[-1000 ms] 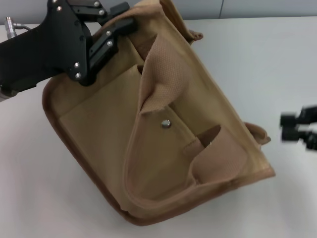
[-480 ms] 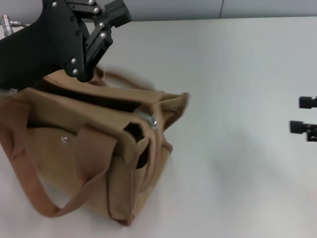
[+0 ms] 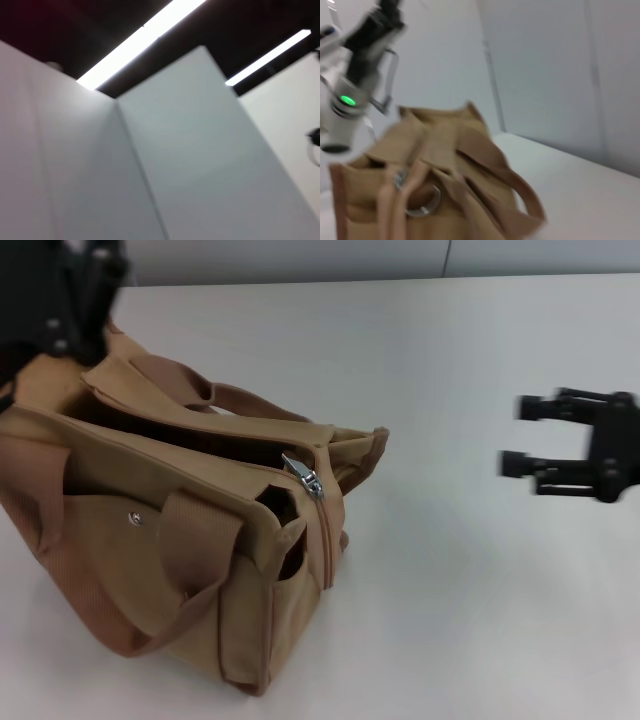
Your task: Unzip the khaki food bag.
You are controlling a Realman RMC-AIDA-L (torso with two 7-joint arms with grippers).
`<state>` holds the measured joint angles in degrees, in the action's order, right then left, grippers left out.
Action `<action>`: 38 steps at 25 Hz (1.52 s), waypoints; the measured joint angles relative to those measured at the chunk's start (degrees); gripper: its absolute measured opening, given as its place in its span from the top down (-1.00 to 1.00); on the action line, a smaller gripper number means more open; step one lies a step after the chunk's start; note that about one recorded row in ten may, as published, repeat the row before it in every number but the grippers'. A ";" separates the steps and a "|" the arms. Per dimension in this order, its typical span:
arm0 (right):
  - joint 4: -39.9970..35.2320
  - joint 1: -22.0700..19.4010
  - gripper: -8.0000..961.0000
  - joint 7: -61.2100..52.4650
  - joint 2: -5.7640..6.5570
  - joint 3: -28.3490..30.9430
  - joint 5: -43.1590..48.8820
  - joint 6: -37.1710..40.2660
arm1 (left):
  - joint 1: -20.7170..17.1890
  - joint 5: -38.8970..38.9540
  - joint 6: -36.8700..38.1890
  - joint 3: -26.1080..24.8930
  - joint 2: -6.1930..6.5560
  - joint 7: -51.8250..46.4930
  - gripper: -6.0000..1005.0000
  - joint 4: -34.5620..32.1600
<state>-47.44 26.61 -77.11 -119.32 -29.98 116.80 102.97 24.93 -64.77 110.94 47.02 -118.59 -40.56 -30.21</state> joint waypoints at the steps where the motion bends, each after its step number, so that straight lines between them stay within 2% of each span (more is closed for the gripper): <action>1: 0.00 0.00 -0.64 0.00 0.00 0.00 0.00 0.00 | 0.00 0.00 0.00 0.00 0.00 0.00 0.88 0.00; 4: 4.27 2.35 -0.64 1.29 -0.09 -4.41 -0.89 -2.45 | -2.39 3.23 -0.37 -1.74 0.06 -0.14 0.85 2.63; 5: 7.62 4.04 -0.64 2.50 -0.19 -8.03 -2.46 -4.71 | -3.18 4.43 -0.55 -2.42 0.06 -0.31 0.84 3.82; 7: 9.00 4.70 -0.64 3.14 -0.21 -9.87 -3.53 -5.64 | -4.43 6.48 -0.70 -3.30 0.08 -0.62 0.82 5.97; 9: 11.19 5.94 -0.64 4.07 -0.21 -14.11 -6.31 -8.08 | -5.37 7.57 -0.74 -3.62 0.18 -0.73 0.80 7.05; 10: 12.31 6.76 -0.64 4.49 -0.31 -19.36 -10.17 -11.41 | -6.48 8.14 -0.72 -3.71 0.26 -0.79 0.79 7.61; 12: 12.61 7.04 -0.64 4.65 -0.36 -21.28 -11.64 -12.54 | -6.48 8.14 -0.72 -3.71 0.26 -0.79 0.76 7.61; 13: 12.99 7.43 -0.64 4.90 -0.38 -24.49 -13.98 -14.08 | -9.03 8.23 -0.18 -3.74 0.34 -0.92 0.75 7.34; 14: 13.32 7.82 -0.64 5.16 -0.42 -27.72 -16.48 -15.73 | -9.68 8.25 -0.07 -3.75 0.34 -0.96 0.68 7.31; 15: 13.53 8.48 -0.64 5.50 -0.42 -34.15 -21.18 -19.16 | -9.99 8.28 -0.04 -3.76 0.35 -0.99 0.61 7.38; 16: 13.53 8.48 -0.64 5.50 -0.42 -34.15 -21.18 -19.16 | -9.99 8.28 -0.04 -3.76 0.35 -0.99 0.54 7.38; 18: 13.11 8.95 -0.64 5.55 -0.43 -39.44 -24.33 -22.23 | -10.24 8.21 -0.03 -3.68 0.34 -1.00 0.39 7.70; 20: 11.73 9.15 -0.64 5.68 -0.42 -43.47 -25.39 -24.22 | -10.31 8.05 -0.03 -3.52 0.34 -1.01 0.12 7.74; 21: 11.73 9.15 -0.57 5.68 -0.42 -43.47 -25.39 -24.22 | -10.34 7.97 -0.02 -3.40 0.33 -1.01 -0.02 7.76; 28: 8.84 5.47 -0.12 5.85 -0.33 -43.39 -30.84 -24.89 | -10.25 4.95 0.07 -2.85 0.42 -1.77 -0.34 7.35; 33: 4.45 1.01 0.15 5.78 0.09 -39.25 -31.86 -25.56 | -9.81 0.19 0.49 -2.86 1.11 -3.52 -0.55 6.46; 35: 3.10 0.06 0.28 5.25 0.44 -36.73 -31.66 -25.29 | -9.19 -5.75 1.45 -2.87 1.93 -6.67 -0.62 4.44; 38: 2.96 -0.19 0.50 5.08 0.96 -35.93 -31.62 -25.27 | -8.75 -10.33 2.94 -2.88 2.38 -9.17 -0.68 2.55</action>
<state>-44.48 26.42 -72.03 -118.36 -65.90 85.17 77.70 16.18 -75.11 113.88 44.15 -116.21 -49.73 -27.66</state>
